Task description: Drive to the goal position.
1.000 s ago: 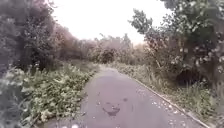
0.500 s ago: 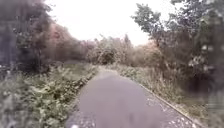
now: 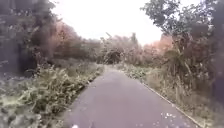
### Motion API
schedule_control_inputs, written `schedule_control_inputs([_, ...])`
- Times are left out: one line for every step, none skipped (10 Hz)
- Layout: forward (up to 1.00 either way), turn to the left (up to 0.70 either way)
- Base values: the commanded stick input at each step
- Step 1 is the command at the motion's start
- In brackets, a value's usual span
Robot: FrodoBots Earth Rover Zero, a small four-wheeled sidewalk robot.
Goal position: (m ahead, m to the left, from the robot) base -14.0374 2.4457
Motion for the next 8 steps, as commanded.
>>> schedule_control_inputs([1.0, 0.03])
schedule_control_inputs([1.0, 0.03])
schedule_control_inputs([0.93, 0.03])
schedule_control_inputs([0.65, 0.04])
schedule_control_inputs([0.1, 0.06])
schedule_control_inputs([0.0, 0.06])
schedule_control_inputs([0.0, -0.08])
schedule_control_inputs([0.0, -0.41])
